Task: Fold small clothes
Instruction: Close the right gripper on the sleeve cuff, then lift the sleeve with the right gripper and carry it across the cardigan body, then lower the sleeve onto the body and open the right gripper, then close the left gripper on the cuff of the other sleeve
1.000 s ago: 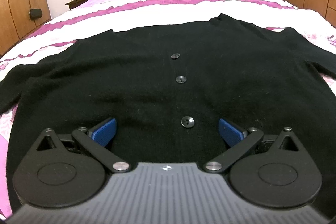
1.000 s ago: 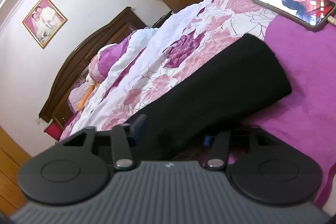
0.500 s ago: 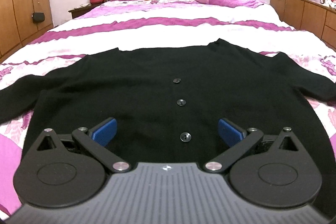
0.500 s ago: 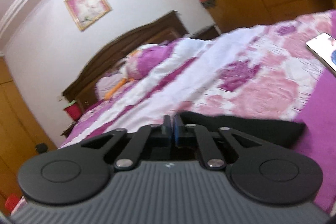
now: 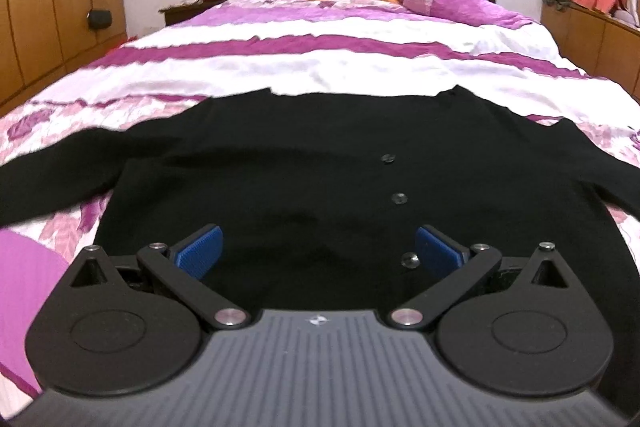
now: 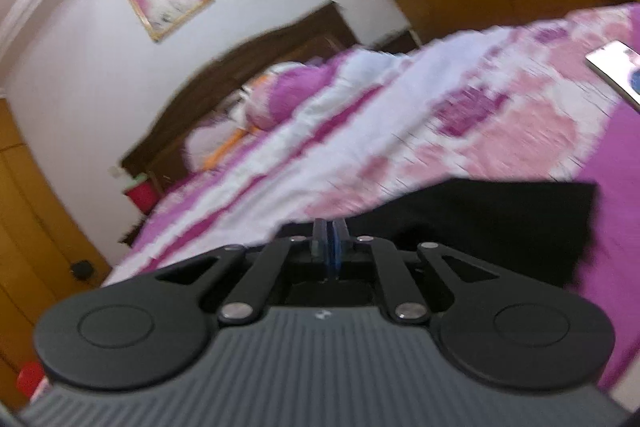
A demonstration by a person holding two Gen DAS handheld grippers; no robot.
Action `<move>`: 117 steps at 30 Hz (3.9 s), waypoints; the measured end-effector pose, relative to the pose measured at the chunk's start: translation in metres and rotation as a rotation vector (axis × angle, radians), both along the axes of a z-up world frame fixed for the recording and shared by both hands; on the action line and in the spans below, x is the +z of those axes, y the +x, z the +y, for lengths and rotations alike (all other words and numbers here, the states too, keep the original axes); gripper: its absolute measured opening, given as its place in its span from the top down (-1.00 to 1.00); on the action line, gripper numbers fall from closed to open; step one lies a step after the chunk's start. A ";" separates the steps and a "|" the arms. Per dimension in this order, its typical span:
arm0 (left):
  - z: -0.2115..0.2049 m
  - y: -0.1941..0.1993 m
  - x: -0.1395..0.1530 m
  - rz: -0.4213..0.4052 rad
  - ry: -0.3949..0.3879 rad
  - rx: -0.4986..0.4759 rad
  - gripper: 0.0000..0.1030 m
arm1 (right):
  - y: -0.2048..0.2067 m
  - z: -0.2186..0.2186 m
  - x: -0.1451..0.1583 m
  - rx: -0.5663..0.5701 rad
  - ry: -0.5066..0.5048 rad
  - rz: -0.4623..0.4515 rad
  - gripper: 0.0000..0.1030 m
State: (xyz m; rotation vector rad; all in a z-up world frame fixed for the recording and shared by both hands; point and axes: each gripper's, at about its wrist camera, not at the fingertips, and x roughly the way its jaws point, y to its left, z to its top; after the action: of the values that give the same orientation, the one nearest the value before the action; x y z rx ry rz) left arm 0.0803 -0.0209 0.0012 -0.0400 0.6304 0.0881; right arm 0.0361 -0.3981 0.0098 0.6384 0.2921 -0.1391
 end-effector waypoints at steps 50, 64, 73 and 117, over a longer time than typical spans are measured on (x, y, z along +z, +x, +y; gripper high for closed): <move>0.022 -0.003 0.007 -0.014 0.001 0.063 -1.00 | 0.038 -0.018 0.038 -0.019 0.015 -0.160 0.86; 0.076 -0.014 0.024 -0.065 0.000 0.108 -1.00 | 0.090 0.155 0.071 0.441 -0.309 -0.153 0.86; 0.106 -0.011 -0.004 0.005 -0.027 0.151 -1.00 | 0.125 0.239 -0.004 0.630 -0.352 0.103 0.83; -0.143 0.035 -0.003 -0.082 0.235 -0.365 -0.98 | 0.027 0.063 -0.037 0.360 -0.049 0.206 0.05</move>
State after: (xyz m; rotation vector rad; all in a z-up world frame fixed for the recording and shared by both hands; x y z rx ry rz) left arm 0.1151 -0.1644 -0.0018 0.2963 0.5334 -0.1924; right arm 0.0635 -0.3351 -0.0269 0.5147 0.5950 0.1348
